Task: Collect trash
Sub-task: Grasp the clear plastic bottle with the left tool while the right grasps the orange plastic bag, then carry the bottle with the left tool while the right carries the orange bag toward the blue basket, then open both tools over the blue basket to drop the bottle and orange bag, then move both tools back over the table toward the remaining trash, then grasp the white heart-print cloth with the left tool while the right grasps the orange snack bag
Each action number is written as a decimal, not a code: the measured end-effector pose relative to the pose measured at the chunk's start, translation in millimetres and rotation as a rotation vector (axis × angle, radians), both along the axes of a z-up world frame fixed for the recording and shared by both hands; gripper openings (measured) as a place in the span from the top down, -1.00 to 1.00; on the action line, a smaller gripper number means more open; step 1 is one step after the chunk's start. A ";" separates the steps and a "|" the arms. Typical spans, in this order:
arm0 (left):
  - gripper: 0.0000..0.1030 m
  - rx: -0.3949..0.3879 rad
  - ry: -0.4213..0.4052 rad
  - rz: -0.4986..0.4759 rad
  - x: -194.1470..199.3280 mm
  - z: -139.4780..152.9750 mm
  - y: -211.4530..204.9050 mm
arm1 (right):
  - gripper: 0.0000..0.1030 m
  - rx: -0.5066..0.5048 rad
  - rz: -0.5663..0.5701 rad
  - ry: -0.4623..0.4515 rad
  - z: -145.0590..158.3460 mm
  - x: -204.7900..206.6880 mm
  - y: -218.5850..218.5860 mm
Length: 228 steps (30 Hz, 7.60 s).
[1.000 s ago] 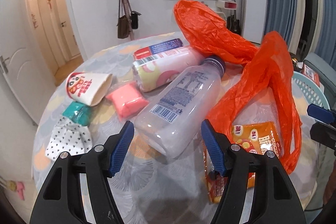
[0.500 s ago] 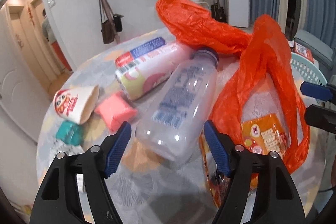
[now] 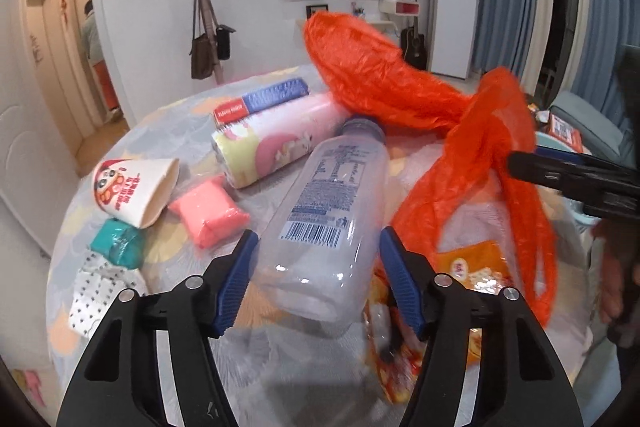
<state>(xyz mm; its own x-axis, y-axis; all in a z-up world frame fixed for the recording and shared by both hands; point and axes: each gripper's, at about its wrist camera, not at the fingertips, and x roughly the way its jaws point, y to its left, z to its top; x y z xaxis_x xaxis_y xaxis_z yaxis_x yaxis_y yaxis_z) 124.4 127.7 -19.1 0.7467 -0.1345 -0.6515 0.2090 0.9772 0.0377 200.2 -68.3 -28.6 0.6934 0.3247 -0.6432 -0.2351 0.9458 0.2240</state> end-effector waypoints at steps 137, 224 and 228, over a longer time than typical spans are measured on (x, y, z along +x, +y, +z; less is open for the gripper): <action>-0.30 -0.149 0.066 -0.405 105.4 19.2 -316.0 | -0.85 0.035 -0.593 0.095 -52.5 -17.0 -326.8; 0.88 -0.147 0.066 0.362 -5.2 5.6 146.6 | 0.59 -0.181 0.183 -0.017 -37.6 -63.8 93.1; 0.91 -0.155 0.033 0.353 -15.0 18.7 145.9 | 0.81 -0.106 0.186 0.003 -37.4 -62.5 85.8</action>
<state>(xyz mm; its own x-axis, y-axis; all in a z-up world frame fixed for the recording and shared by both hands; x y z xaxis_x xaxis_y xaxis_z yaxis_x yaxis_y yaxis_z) 109.4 273.5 -0.4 0.7437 0.0284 -0.6679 -0.1429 0.9828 -0.1173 137.7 17.4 -66.1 0.6257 0.3777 -0.6825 -0.4077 0.9043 0.1267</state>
